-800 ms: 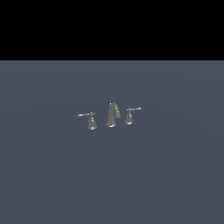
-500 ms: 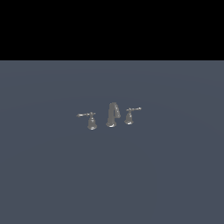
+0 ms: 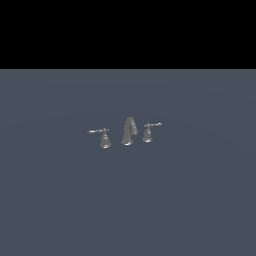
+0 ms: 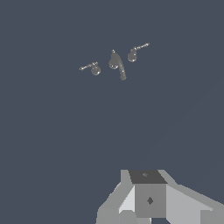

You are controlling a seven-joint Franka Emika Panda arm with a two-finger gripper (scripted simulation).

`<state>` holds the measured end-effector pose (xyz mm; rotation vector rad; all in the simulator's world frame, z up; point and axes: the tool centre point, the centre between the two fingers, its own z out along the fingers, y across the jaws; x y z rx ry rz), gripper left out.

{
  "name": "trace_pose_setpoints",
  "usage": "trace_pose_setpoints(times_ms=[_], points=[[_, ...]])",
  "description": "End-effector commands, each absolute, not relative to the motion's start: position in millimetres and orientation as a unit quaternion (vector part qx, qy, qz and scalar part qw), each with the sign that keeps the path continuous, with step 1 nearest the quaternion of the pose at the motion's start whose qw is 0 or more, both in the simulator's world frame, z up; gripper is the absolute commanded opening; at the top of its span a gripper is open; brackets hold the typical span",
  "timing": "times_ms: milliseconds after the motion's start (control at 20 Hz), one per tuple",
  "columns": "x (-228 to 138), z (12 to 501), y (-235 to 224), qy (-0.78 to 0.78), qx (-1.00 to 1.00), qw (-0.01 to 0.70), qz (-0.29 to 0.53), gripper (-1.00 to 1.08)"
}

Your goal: Turn on the faucet by rotating a designated handle.

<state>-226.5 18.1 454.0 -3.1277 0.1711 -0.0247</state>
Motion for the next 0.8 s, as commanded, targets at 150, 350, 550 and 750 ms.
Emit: trace_pose_setpoints(times_ms=[150,350,550,750], points=[[-197.4,423.4,25.3,0.103,-0.995,0.005,-0.007,-1.0],[-171.0,396.7,29.3,0.144,-0.989,0.005,-0.007,-1.0],[-143.8,369.7,31.0,0.187,-0.982,0.005,-0.006,-1.0],[-118.1,344.2,30.4,0.226,-0.974,0.006,-0.005,-1.0]])
